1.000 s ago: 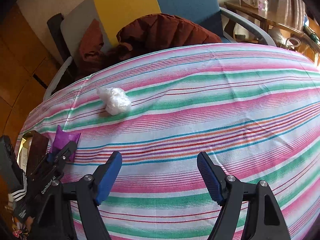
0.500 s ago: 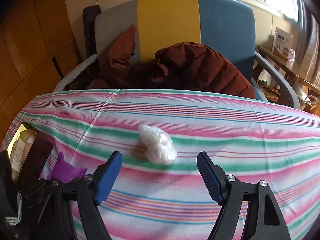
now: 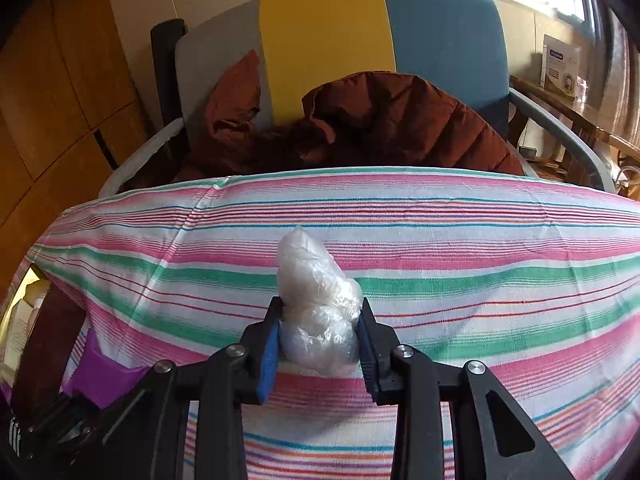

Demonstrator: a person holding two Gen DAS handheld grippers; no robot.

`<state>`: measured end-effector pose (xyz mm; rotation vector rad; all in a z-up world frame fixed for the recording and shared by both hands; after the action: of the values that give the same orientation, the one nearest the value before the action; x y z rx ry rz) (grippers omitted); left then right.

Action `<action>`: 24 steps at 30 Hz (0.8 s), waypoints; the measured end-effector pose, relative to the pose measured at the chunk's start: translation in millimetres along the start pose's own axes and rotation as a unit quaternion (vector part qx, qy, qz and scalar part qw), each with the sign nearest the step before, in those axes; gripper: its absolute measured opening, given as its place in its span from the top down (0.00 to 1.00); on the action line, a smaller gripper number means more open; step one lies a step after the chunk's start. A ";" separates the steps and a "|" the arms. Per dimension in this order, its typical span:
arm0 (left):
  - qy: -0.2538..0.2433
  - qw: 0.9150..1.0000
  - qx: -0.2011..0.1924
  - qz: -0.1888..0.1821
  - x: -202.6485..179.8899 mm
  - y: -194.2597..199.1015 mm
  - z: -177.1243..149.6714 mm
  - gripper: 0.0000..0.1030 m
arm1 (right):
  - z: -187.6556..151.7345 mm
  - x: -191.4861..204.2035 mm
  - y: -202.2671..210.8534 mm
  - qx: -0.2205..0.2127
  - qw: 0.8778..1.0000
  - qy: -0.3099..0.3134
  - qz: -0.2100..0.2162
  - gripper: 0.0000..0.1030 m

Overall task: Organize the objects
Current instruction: 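Carry the candy and white ball toward the gold tray with both tools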

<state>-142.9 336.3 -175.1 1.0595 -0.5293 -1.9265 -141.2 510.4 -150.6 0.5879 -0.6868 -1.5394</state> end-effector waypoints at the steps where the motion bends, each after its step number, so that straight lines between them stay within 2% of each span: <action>1: 0.000 1.000 0.000 0.000 0.0 0.3 -0.2 0.64 | -2.2 2.3 4.4 0.003 1.000 0.002 0.004 0.67; 9: 0.003 1.000 -0.004 -0.001 0.3 3.3 0.2 0.64 | -26.6 21.9 68.6 0.032 0.999 -0.006 0.035 0.67; 14: 0.005 1.000 -0.030 0.002 2.0 15.3 3.4 0.65 | -51.1 40.6 108.8 0.010 0.999 0.003 0.049 0.67; 17: 0.004 0.999 -0.041 0.009 3.5 23.0 3.9 0.65 | -62.8 47.2 109.1 -0.002 0.998 0.002 0.060 0.67; 22: 0.003 0.999 -0.041 0.000 5.6 36.0 -1.5 0.66 | -73.1 52.9 93.8 0.024 0.996 -0.022 0.086 0.67; 24: 0.005 0.999 -0.032 0.003 7.7 36.7 -5.0 0.66 | -74.3 55.2 93.4 0.029 0.997 -0.011 0.077 0.67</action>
<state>-123.3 309.9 -156.3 1.0243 -0.4618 -1.9199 -27.7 446.3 -132.5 0.5485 -0.7782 -1.3875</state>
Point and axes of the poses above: each gripper's, at about its wrist camera, not at the fingertips, and y roughly against the way its jaws point, x to its left, z to its top, the point moved 7 cm from there along -y, roughly the way its jaws point, and after that the axes turned 11 degrees about y, right-handed, at the moved point
